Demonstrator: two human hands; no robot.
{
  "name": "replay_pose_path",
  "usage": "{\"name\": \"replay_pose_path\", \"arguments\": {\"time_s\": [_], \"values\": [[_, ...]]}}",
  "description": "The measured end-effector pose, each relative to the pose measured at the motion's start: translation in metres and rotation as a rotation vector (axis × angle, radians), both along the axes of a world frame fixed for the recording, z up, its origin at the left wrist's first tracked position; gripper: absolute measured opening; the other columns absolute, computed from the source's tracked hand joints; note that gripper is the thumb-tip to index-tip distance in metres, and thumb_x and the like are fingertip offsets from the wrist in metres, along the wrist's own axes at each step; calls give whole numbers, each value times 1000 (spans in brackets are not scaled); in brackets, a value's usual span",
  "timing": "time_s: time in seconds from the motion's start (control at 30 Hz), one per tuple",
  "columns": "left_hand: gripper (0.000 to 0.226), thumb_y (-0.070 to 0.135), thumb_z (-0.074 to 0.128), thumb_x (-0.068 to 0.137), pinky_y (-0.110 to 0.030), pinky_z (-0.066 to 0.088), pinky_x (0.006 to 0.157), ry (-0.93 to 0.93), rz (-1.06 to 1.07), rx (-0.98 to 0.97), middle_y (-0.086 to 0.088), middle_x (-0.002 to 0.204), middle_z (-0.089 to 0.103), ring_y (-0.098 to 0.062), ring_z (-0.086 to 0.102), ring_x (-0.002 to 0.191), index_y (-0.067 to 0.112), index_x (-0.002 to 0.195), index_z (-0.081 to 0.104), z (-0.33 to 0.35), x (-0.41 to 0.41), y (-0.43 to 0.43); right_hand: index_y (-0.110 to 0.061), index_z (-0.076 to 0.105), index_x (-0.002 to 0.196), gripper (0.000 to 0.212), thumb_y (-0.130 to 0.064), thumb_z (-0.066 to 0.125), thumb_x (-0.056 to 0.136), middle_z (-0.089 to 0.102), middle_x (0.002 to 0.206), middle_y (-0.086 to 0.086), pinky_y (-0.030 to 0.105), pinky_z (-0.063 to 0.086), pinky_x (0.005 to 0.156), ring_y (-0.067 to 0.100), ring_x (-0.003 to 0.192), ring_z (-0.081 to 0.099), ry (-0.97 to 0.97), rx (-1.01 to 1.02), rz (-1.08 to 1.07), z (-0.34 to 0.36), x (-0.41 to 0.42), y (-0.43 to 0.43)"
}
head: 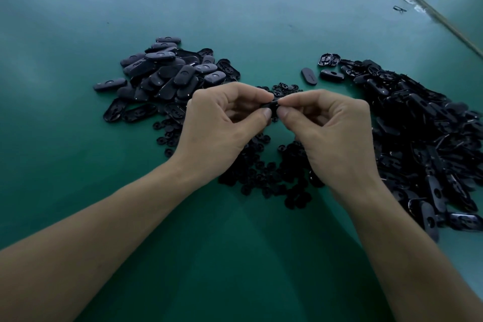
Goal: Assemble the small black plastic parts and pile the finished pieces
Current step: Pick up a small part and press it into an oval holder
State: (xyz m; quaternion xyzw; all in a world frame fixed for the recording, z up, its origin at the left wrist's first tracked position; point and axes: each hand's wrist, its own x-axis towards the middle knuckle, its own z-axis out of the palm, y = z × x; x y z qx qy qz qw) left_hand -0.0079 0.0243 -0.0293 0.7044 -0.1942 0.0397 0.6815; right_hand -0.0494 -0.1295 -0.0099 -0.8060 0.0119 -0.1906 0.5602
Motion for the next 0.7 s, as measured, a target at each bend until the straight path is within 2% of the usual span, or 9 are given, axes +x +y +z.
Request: {"name": "replay_pose_path", "arguments": {"time_s": [0.23,0.37,0.57,0.7], "values": [[20,5,75,83,-26,60,75,-18,2,15,5,85,77,-11,74,80,23,93,74,0,0,1,-26,73,80,16,-11,78,84,74,74,-7,24,52,64,8,67,69,35,15,18,-1,1,0],[20,4,74,83,-25,59,73,-39,-12,33,4,84,77,-11,74,76,22,91,75,2,0,1,-26,73,80,18,-9,77,84,74,74,-7,27,55,66,10,68,70,20,-29,17,-1,0,-1],[26,-3,74,84,-19,54,71,-62,0,62,6,84,76,-6,70,72,22,90,73,2,0,0,-29,73,79,22,-7,76,83,74,74,-11,23,57,67,8,68,71,-22,-98,-35,-3,0,5],[23,0,76,84,-20,55,73,-61,28,61,7,85,75,-4,70,74,21,92,73,1,2,0,-29,77,87,23,-6,74,86,75,78,-12,24,58,72,5,73,73,-14,-85,1,-3,-1,7]]}}
